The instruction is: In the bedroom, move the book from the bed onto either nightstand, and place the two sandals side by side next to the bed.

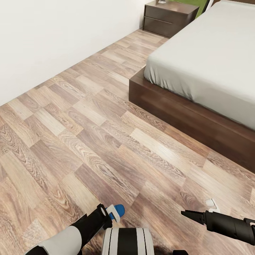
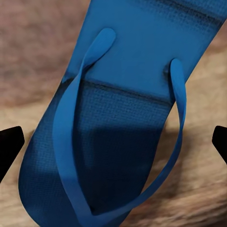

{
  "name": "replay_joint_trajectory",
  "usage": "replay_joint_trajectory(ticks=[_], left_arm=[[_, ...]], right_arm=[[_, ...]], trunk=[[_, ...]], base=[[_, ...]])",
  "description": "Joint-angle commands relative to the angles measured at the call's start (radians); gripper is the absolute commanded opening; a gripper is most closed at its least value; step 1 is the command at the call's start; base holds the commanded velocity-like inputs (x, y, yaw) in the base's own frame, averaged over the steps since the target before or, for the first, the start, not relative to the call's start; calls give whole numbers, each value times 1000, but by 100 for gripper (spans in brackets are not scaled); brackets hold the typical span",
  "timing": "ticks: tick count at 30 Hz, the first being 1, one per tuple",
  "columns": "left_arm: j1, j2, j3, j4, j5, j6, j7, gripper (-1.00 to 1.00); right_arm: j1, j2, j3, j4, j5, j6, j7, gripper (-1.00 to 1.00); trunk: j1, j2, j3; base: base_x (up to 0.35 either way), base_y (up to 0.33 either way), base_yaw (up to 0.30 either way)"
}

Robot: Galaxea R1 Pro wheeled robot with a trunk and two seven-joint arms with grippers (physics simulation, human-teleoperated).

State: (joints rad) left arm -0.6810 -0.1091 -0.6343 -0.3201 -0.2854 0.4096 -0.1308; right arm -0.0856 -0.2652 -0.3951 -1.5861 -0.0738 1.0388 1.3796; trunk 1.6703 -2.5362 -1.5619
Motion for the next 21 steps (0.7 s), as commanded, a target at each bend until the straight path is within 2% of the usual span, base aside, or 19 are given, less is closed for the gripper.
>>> replay_joint_trajectory(ticks=[1, 21], left_arm=[[0, 0, 0, -2, -11, 5, -6, 100], [-13, 0, 1, 0, -11, 7, -2, 100]], right_arm=[[0, 0, 0, 0, -3, 8, 1, 100], [0, 0, 0, 0, -3, 8, 1, 100]], trunk=[[0, 0, -1], [0, 0, -1]], base=[[0, 0, 0], [0, 0, 0]])
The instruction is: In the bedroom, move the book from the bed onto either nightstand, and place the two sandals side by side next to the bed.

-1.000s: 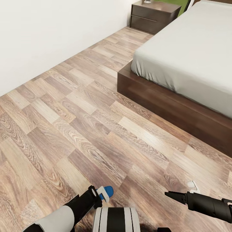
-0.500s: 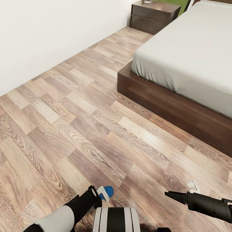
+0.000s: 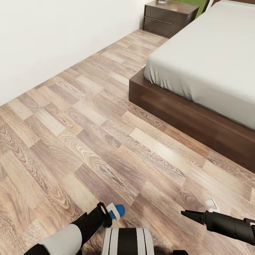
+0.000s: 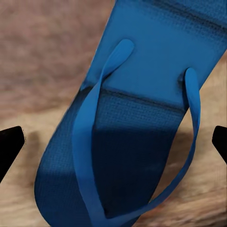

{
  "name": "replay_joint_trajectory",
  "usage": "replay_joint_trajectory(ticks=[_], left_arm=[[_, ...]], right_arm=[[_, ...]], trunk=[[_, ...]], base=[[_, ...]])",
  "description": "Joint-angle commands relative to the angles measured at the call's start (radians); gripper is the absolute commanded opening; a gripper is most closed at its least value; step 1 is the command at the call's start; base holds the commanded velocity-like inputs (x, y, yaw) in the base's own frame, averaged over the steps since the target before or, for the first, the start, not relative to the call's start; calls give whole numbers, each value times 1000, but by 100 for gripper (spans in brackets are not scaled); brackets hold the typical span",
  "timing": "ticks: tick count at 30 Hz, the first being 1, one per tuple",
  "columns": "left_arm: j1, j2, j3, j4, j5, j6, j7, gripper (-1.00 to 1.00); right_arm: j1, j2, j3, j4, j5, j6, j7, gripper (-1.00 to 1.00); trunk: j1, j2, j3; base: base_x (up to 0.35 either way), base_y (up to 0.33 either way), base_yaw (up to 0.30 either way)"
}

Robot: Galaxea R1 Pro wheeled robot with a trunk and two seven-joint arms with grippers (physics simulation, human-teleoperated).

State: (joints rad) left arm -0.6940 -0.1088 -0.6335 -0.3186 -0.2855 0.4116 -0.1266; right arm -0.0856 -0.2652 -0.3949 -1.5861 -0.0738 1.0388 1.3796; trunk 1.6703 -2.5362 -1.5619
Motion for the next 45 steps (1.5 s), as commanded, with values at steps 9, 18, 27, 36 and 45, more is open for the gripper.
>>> replay_joint_trajectory(ticks=[9, 18, 27, 36, 45], left_arm=[[-2, 0, 1, -1, -11, 5, 9, 100], [-2, 0, 1, 0, -11, 6, 11, 100], [-2, 0, 1, 0, -11, 5, 11, 100], [-2, 0, 1, 0, -11, 4, 12, 100], [-2, 0, 0, -1, -11, 4, 12, 100]], right_arm=[[0, 0, 0, 0, -3, 8, 1, 100], [0, 0, 0, 0, -3, 8, 1, 100], [0, 0, 0, 0, -3, 8, 1, 100], [0, 0, 0, 0, -3, 8, 1, 100], [0, 0, -1, 0, -3, 8, 1, 100]], trunk=[[0, 0, -4], [2, -1, -20], [2, -1, -20], [3, -2, -28], [4, -3, -39]], base=[[0, 0, 0], [0, 0, 0], [0, 0, 0], [0, 0, 0], [0, 0, 0]])
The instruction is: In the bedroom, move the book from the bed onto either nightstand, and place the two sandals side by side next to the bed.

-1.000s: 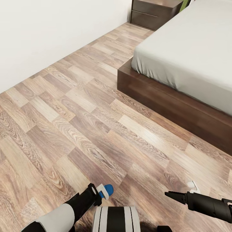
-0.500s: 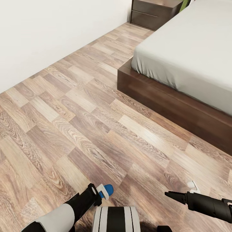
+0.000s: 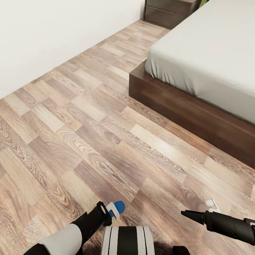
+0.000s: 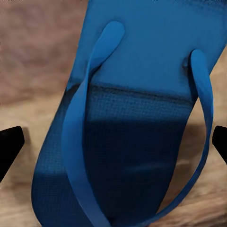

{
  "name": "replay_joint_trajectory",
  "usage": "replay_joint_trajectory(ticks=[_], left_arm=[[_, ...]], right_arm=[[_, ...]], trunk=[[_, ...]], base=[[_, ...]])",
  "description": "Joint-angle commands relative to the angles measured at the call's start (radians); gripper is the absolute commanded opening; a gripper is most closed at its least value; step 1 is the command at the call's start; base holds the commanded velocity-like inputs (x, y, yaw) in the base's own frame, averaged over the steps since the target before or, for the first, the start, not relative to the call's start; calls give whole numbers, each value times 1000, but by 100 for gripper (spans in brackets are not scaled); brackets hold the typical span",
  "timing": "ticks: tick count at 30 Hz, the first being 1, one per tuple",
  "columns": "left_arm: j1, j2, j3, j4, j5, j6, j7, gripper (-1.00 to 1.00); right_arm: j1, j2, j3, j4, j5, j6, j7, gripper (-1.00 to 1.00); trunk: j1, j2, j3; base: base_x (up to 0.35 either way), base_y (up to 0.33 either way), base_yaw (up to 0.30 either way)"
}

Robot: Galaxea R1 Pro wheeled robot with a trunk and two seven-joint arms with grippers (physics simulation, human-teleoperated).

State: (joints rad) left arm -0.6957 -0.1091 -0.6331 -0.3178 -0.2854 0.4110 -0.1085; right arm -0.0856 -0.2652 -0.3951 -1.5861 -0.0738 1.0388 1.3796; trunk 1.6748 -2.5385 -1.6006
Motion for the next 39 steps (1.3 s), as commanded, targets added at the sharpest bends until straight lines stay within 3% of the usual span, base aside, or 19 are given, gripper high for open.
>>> replay_joint_trajectory(ticks=[1, 24, 25, 39], left_arm=[[0, 0, 0, -2, -11, 5, -7, 100], [0, 0, 0, -3, -11, 3, -7, 100], [0, 0, 0, -3, -11, 3, -7, -100], [1, 2, 0, -3, -8, 2, -8, -100]], right_arm=[[0, 0, 0, 0, -3, 8, 1, 100], [0, 0, 1, 0, -3, 8, 1, 100], [0, 0, 1, 0, -3, 8, 1, 100], [0, 0, 0, 0, -3, 8, 1, 100]], trunk=[[0, 0, -1], [0, 0, -1], [0, 0, -1], [0, 0, -1]], base=[[0, 0, 0], [0, 0, 0], [0, 0, 0], [0, 0, 0]])
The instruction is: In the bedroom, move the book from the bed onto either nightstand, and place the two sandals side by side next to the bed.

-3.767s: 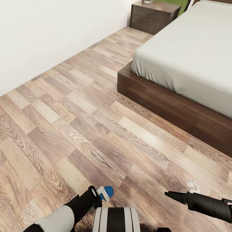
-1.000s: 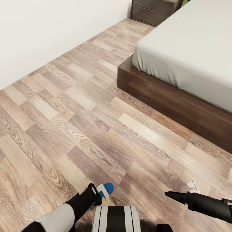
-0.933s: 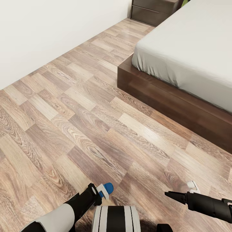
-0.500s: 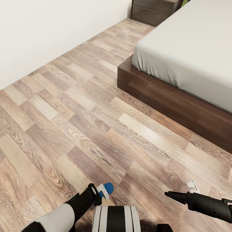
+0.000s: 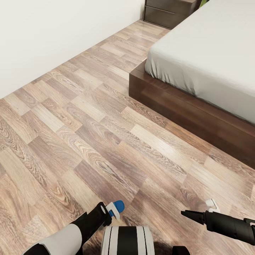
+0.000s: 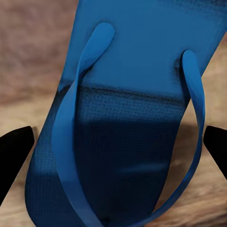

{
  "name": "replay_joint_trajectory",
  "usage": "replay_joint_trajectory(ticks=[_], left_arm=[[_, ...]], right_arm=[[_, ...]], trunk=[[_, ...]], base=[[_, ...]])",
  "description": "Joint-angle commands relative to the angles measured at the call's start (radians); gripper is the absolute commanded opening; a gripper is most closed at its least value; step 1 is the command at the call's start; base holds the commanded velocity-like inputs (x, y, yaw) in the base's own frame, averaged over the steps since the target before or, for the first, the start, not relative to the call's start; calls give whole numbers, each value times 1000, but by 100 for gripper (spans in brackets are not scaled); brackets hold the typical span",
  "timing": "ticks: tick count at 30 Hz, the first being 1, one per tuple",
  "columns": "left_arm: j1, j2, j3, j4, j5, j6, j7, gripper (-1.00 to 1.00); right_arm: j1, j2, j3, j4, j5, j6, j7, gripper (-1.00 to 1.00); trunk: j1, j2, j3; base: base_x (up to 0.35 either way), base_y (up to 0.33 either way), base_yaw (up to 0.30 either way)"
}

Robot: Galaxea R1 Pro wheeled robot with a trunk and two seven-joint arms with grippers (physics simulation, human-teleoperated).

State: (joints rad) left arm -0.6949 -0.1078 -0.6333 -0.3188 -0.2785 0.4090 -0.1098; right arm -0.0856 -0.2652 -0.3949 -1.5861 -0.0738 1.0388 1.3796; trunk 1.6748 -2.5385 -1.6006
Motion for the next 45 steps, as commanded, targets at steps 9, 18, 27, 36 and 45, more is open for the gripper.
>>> replay_joint_trajectory(ticks=[9, 18, 27, 36, 45], left_arm=[[0, 0, 0, -2, -17, 5, -7, -100], [0, 0, 0, -3, -17, 5, -8, -100], [-6, -1, 0, -5, -18, 8, -11, -100], [-8, 0, 0, -2, -18, 16, -17, -100], [-8, 2, 1, -1, -18, 16, -17, -100]], right_arm=[[0, 0, -1, 0, -3, 8, 1, 100], [0, 0, -1, 0, -3, 8, 1, 100], [0, 2, -5, 0, -3, 8, 1, 100], [0, 3, -12, 0, -3, 8, 2, 100], [0, 4, -13, 0, -3, 8, 1, 100]], trunk=[[-3, 1, 23], [-7, 3, 57], [-11, 5, 92], [-15, 8, 127], [-19, 10, 162]], base=[[0, 0, 0], [0, 0, 0], [0, 0, 0], [0, 0, 0], [0, 0, 0]])
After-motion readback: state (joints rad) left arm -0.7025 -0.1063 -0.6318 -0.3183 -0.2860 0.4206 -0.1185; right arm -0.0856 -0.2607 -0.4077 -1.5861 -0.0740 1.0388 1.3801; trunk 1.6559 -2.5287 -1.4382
